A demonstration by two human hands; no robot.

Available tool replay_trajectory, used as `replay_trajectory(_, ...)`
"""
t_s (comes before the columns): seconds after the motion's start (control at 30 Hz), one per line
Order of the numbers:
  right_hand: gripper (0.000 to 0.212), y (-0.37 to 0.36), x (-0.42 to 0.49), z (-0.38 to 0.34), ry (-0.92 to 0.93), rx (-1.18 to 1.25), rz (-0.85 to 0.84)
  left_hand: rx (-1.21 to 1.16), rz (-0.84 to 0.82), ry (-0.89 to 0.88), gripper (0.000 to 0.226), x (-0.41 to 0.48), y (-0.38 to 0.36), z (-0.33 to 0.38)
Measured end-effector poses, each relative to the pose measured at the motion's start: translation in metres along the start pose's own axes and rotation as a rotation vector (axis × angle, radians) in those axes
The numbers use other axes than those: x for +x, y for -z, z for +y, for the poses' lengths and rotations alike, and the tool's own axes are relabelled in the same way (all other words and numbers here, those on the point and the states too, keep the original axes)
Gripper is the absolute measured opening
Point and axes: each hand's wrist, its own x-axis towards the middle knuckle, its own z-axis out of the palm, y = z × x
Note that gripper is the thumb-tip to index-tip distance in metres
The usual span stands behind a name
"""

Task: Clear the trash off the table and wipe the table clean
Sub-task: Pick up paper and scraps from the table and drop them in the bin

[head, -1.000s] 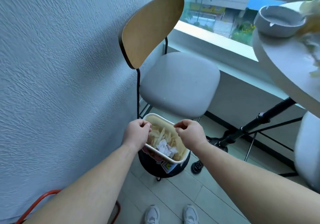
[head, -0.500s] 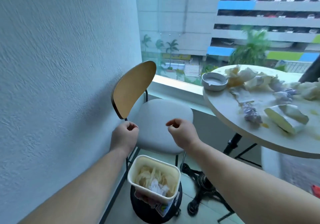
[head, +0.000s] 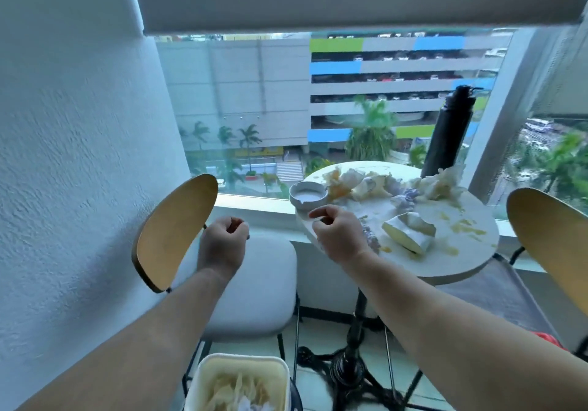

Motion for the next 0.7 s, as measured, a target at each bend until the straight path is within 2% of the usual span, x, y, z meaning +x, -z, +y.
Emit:
replay_trajectory(0.13, 0.023, 0.050, 0.016, 0.012, -0.022, 0.016, 0.073, -0.016, -0.110, -0.089, 0.019, 0.009, -0.053, 0.028)
replay_trajectory(0.3, 0.020, 0.106, 0.042, 0.024, -0.014, 0.029, 0.129, -0.030, -0.152, -0.141, 0.017, 0.019, -0.118, 0.060)
replay_trajectory(0.57, 0.014, 0.164, 0.103, 0.051, 0.033, 0.038, 0.127, -0.003, -0.051, -0.208, 0.011, 0.042, -0.196, 0.099)
replay_trajectory(0.67, 0.011, 0.169, 0.122, 0.066, 0.056, 0.002, 0.103, 0.018, -0.075, -0.272, 0.008, 0.043, -0.216, 0.100)
replay_trajectory(0.7, 0.014, 0.169, 0.127, 0.070, 0.069, -0.035, 0.091, 0.043, -0.092, -0.297, 0.014, 0.045, -0.220, 0.100)
